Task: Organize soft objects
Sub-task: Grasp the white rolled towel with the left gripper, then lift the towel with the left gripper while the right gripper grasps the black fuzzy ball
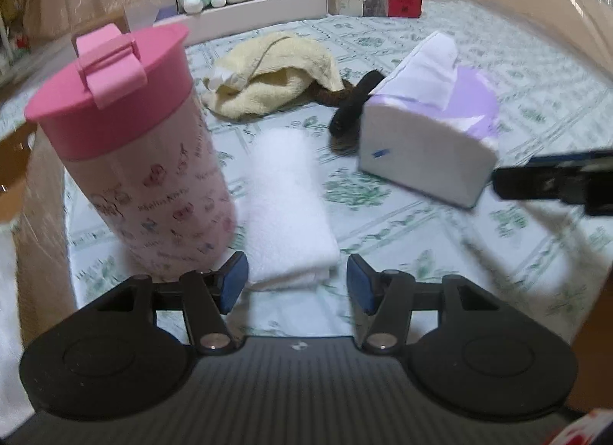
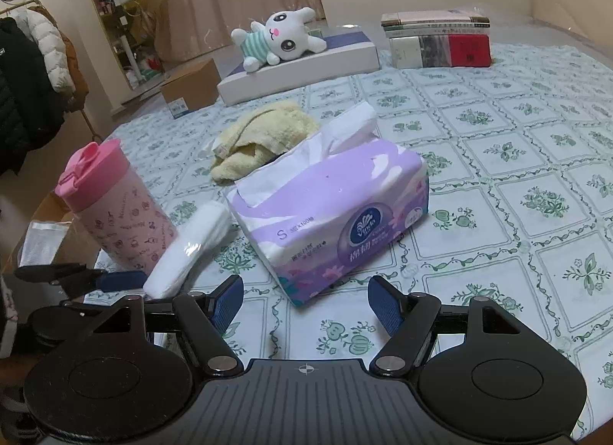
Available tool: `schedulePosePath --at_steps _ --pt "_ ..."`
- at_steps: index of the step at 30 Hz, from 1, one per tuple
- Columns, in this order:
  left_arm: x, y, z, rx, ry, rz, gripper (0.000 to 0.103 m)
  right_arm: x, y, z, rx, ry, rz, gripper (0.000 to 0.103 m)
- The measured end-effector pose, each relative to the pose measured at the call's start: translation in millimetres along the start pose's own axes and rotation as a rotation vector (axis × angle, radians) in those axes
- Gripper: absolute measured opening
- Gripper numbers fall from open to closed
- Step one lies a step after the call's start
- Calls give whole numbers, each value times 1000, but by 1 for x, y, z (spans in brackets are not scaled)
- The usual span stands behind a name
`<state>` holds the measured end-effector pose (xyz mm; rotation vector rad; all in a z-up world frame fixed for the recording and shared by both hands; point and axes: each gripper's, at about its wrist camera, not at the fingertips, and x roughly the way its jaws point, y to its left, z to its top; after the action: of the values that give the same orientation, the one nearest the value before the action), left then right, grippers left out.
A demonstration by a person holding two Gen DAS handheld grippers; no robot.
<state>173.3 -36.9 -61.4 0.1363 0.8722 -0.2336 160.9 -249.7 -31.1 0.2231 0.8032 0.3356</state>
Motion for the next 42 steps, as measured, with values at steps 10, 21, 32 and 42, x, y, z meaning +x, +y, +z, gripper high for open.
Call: schedulePosePath --at_steps 10,21,32,42 --pt "1 8 17 -182 -24 38 63 -4 -2 2 2 -17 -3 72" --pt "25 -1 20 -216 -19 71 52 0 -11 0 9 -3 -19 72" --pt "1 -3 16 -134 -38 44 25 -17 -11 6 -7 -55 -26 72" --pt "-57 14 63 -44 -144 -22 25 -26 22 74 -237 -89 73 72"
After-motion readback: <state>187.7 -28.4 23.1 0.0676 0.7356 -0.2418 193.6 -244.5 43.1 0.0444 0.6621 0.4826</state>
